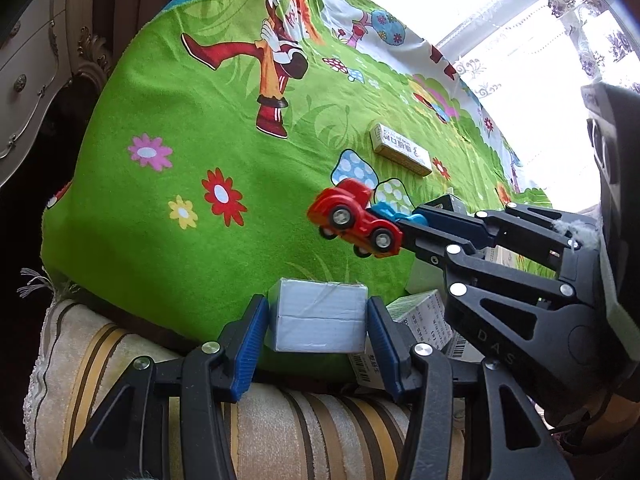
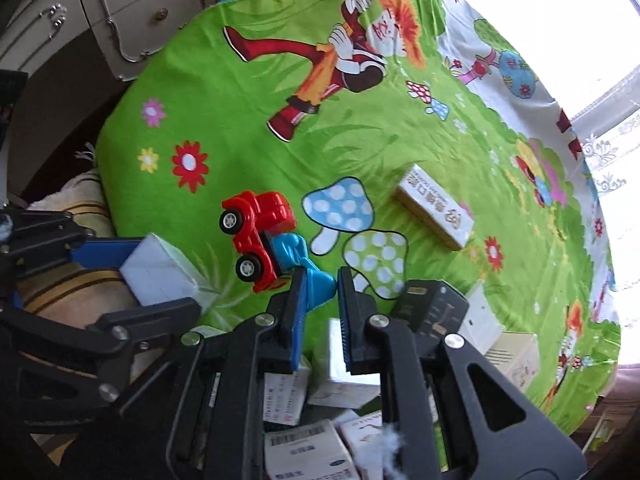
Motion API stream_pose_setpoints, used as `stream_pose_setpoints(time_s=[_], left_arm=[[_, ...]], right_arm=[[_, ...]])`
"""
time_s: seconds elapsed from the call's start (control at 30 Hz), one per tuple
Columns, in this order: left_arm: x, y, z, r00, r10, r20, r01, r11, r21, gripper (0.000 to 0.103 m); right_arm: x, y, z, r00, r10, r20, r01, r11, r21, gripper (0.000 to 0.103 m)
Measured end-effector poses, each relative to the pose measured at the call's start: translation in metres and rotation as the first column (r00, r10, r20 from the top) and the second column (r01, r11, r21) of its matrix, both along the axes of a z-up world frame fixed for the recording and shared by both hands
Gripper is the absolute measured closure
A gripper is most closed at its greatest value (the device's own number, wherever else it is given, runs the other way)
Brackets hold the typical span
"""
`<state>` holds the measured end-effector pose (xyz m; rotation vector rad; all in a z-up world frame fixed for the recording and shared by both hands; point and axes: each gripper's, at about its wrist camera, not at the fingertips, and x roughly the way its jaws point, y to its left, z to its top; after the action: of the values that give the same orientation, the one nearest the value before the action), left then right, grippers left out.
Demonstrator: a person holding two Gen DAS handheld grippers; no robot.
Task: Organize rigid objects
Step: 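Grasp the red toy car by its blue base with the right tool, then carry the red car and the white box over the purple box with both tools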
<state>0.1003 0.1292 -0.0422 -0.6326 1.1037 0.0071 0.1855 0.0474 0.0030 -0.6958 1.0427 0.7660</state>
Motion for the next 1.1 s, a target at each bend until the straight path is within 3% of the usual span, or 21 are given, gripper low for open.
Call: stream_pose_setpoints(time_s=[0.2,0.27,0.4,0.43,0.67,0.7,0.73,0.97,1.1], left_arm=[[0.000,0.002,-0.001,1.000,0.001,-0.001,-0.001,1.000,-0.015,0.051],[-0.002,0.004,-0.001,1.000,0.016,-0.002,-0.016,0.999,-0.034,0.052],[-0.014,0.011,0.009,0.998,0.037,0.045,-0.032,0.995,-0.091,0.052],[-0.018,0.014,0.012,0.997,0.046,0.059,-0.040,0.994,-0.099,0.052],[-0.047,0.020,0.021,0.991,0.090,0.101,-0.078,0.990,-0.115,0.052],[-0.050,0.020,0.021,0.990,0.091,0.104,-0.079,0.990,-0.114,0.052],[-0.052,0.021,0.021,0.990,0.094,0.103,-0.083,0.990,-0.113,0.052],[-0.052,0.022,0.020,0.989,0.101,0.104,-0.090,0.990,-0.109,0.052],[-0.053,0.023,0.022,0.988,0.105,0.116,-0.092,0.990,-0.108,0.052]], right_arm=[[0.001,0.000,0.000,0.996,-0.016,-0.090,0.023,0.997,0.080,0.083],[0.007,-0.002,-0.001,0.986,-0.023,-0.165,0.045,0.991,0.129,0.081],[0.023,-0.008,-0.007,0.947,-0.082,-0.311,0.155,0.963,0.219,0.041],[0.026,-0.008,-0.009,0.935,-0.095,-0.341,0.177,0.960,0.219,0.036],[0.027,0.009,-0.036,0.924,-0.151,-0.352,0.207,0.970,0.127,0.037],[0.023,0.012,-0.036,0.936,-0.145,-0.321,0.191,0.975,0.117,0.056],[0.018,0.015,-0.035,0.947,-0.135,-0.290,0.173,0.979,0.109,0.067],[0.003,0.000,0.009,0.984,-0.132,-0.121,0.153,0.972,0.178,0.067],[-0.006,-0.042,0.043,0.986,-0.160,-0.044,0.166,0.961,0.222,0.067]])
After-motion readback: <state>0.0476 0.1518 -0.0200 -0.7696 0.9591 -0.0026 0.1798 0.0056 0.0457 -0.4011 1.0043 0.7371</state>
